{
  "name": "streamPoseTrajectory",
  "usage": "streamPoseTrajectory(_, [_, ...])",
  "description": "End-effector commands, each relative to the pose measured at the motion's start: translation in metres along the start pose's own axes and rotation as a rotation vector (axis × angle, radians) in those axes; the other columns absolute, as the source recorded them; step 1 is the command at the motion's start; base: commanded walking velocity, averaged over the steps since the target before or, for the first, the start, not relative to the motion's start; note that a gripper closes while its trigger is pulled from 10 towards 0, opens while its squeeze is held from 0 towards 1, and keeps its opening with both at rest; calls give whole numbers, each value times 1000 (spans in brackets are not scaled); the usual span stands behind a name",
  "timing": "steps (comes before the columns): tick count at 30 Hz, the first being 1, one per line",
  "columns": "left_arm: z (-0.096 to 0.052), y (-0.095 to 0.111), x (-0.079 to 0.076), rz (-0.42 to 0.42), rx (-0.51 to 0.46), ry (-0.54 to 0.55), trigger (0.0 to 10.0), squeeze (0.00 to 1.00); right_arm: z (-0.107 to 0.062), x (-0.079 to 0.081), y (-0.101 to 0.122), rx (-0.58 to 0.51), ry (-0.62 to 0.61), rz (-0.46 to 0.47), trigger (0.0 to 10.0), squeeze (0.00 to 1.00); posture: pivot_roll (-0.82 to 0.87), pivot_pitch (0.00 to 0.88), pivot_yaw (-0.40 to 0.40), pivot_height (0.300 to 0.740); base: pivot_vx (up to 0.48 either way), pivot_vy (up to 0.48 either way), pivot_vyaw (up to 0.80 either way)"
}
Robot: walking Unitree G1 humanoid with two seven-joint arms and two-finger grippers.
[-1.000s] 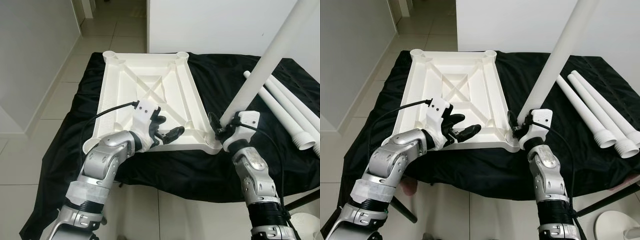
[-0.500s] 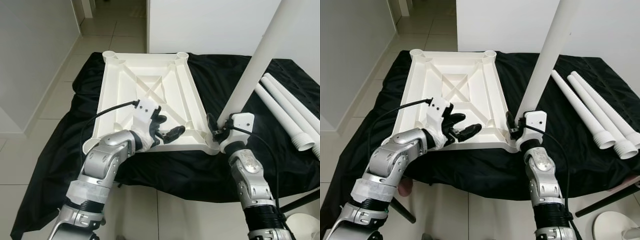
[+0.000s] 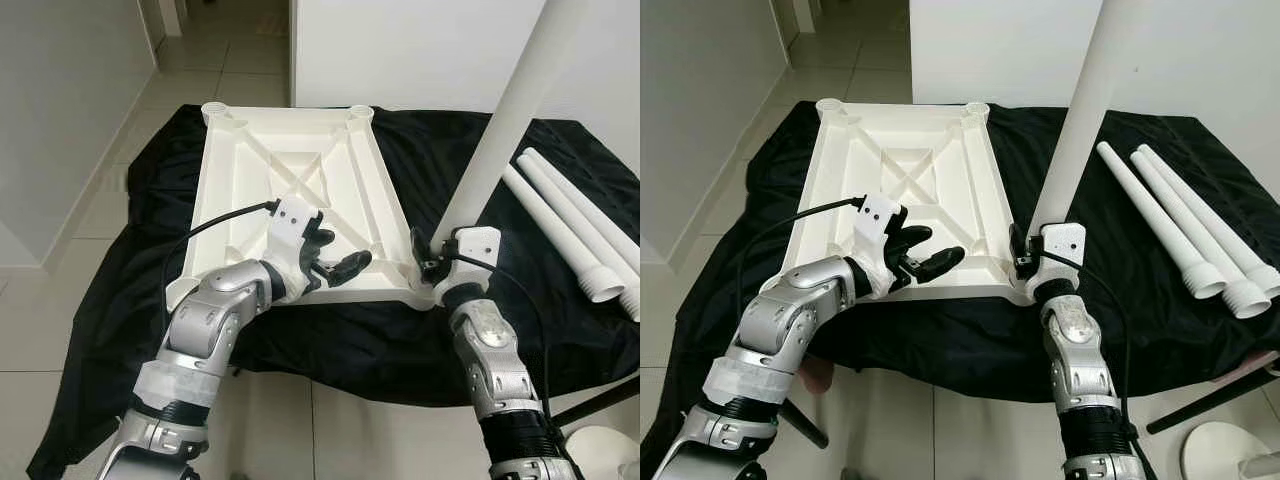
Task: Building children table
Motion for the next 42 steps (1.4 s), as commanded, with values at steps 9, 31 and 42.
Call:
streamPoseTrajectory(9, [0,-1,3,1,-6,41,10000,0,-13,1,-38,181,-140,49,10000,0,-8,26,-15,740,0,0,0])
streamPoseTrajectory(31, [0,-2,2,5,-6,32,10000,0,-16,16,-13,52,-307,102,10000,0,-7,15,-15,740,0,0,0])
streamPoseTrajectory(42, [2,-2,1,5,-7,27,10000,0,-9,8,28,-129,-274,74,10000,0,-12,15,-14,740,0,0,0])
Point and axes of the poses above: a point about 5 cm out from each wrist's last joint towards the gripper, its own z axis pointing out of the wrist towards the gripper, its own y axis along the axis of the wrist's last joint, x = y × z, the point moved 2 cm from there along z, pointing out of the wrist towards the gripper, and after that the axes turned 6 degrees about -z, right-handed, at the moved point
